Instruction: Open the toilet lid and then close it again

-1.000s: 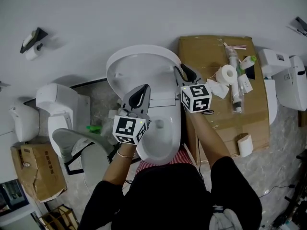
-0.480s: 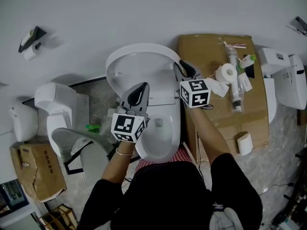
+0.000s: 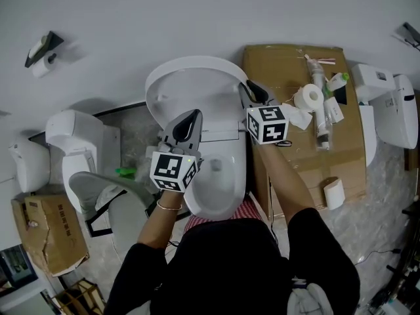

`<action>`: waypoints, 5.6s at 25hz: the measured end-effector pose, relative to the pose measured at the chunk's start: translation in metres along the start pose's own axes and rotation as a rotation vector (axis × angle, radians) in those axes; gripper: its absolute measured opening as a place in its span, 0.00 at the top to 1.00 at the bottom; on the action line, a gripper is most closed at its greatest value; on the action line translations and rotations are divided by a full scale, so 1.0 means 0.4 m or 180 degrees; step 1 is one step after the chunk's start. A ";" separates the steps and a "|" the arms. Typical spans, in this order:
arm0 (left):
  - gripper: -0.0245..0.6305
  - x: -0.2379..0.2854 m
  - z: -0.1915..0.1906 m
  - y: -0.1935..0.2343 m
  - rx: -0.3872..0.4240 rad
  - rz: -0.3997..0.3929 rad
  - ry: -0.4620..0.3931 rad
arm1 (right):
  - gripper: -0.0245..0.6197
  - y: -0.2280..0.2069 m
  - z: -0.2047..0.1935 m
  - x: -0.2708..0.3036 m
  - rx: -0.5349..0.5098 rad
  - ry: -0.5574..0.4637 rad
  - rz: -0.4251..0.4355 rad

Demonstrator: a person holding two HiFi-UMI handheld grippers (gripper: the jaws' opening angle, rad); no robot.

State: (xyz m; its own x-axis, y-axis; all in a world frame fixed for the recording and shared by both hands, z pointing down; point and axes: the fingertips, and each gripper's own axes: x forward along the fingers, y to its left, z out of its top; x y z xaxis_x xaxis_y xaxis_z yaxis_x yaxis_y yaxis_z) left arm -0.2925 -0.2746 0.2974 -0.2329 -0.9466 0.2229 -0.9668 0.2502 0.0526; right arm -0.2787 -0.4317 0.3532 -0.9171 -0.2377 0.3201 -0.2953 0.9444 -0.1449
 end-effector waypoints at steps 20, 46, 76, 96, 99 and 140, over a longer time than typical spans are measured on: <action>0.96 -0.056 -0.003 -0.038 0.0000 -0.0039 -0.0015 | 0.82 0.035 -0.025 -0.080 -0.0018 -0.0039 0.0003; 0.96 -0.124 -0.005 -0.061 -0.0020 0.0242 -0.0045 | 0.82 0.080 -0.063 -0.171 -0.0046 -0.0059 0.0188; 0.96 -0.191 -0.051 -0.086 -0.0096 0.0271 -0.0004 | 0.81 0.135 -0.133 -0.286 -0.0007 -0.0066 0.0327; 0.96 -0.286 -0.062 -0.131 -0.0085 0.0109 -0.0053 | 0.81 0.179 -0.218 -0.379 0.0073 0.0082 0.0156; 0.96 -0.294 -0.070 -0.142 -0.0080 0.0089 -0.0042 | 0.81 0.183 -0.232 -0.391 0.0083 0.0108 0.0143; 0.96 -0.371 -0.152 -0.221 -0.0269 -0.0173 0.0018 | 0.93 0.312 -0.278 -0.516 0.0439 0.0158 0.0322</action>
State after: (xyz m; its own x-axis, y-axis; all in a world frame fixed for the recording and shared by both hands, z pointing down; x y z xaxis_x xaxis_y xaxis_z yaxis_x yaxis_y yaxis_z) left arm -0.1662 -0.1437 0.3188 -0.1794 -0.9581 0.2231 -0.9656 0.2149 0.1466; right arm -0.0966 -0.2394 0.3731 -0.9306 -0.1283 0.3428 -0.2393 0.9219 -0.3046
